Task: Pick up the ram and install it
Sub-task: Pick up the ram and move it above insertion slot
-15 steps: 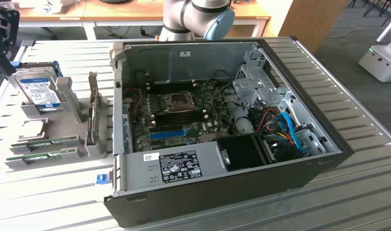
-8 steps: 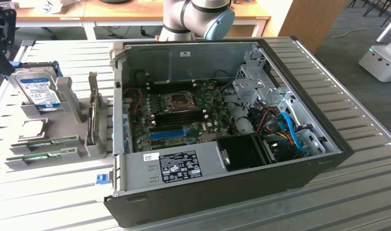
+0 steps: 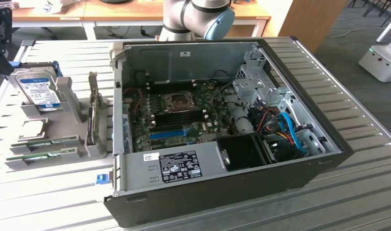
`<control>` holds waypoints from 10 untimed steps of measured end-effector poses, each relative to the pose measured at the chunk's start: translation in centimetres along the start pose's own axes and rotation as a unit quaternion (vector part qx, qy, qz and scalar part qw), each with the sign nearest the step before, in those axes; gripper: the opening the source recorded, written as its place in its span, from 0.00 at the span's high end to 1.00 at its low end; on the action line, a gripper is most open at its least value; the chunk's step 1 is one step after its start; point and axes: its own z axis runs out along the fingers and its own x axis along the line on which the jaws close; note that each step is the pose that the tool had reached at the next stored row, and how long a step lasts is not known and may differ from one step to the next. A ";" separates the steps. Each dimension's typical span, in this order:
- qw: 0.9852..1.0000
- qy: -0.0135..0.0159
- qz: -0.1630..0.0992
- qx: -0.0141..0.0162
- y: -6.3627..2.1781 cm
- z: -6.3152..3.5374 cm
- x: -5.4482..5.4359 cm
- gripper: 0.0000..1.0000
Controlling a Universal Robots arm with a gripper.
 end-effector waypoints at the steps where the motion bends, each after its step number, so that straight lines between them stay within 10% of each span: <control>1: 1.000 0.000 -0.007 -0.001 0.00 0.00 0.0 0.89; 10: 0.997 0.003 -0.071 -0.005 0.00 0.00 0.0 0.89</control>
